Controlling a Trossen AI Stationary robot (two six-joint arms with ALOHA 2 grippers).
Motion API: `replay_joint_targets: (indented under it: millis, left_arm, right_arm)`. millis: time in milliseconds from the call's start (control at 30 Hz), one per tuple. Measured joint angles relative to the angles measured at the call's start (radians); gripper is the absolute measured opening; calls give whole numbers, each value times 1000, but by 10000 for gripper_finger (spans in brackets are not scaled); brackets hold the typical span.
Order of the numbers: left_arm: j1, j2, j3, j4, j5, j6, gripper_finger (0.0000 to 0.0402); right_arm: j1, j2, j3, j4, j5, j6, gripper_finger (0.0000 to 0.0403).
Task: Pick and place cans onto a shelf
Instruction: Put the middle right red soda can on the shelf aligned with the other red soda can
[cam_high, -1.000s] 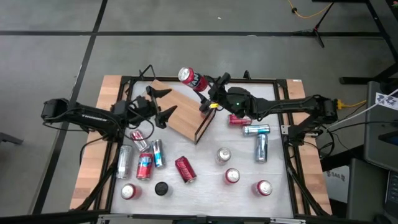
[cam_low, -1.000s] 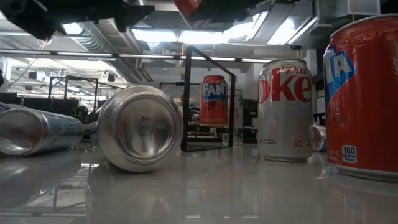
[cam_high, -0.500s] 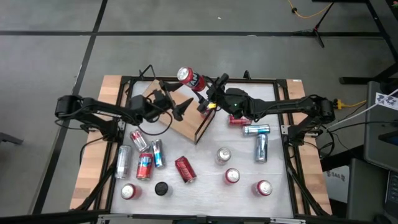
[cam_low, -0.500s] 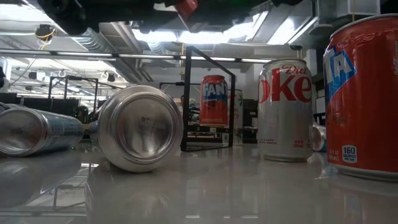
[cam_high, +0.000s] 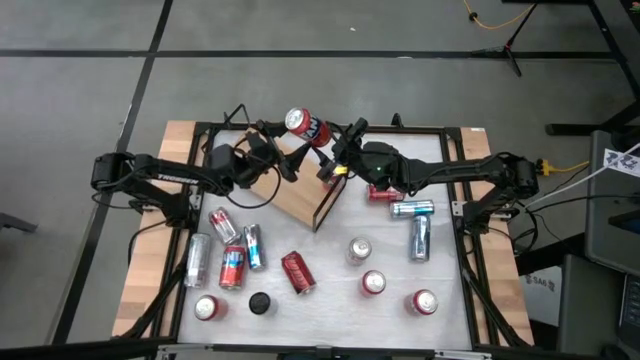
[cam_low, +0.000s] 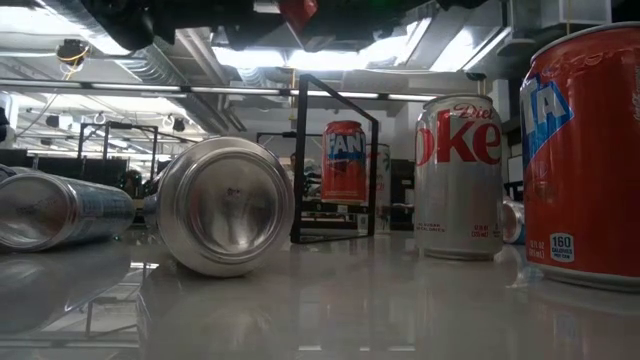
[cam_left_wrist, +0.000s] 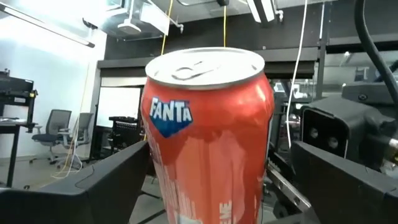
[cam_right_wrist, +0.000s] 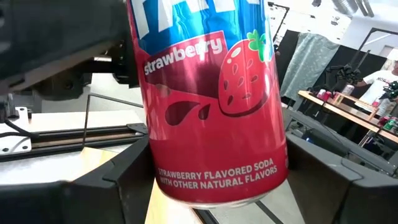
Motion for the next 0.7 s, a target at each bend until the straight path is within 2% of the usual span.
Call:
replay_joint_targets:
  millis: [700]
  left_arm:
    - [0,0,31,-1,1,0,386]
  right_arm:
    - [0,0,0,-1,0,0,289]
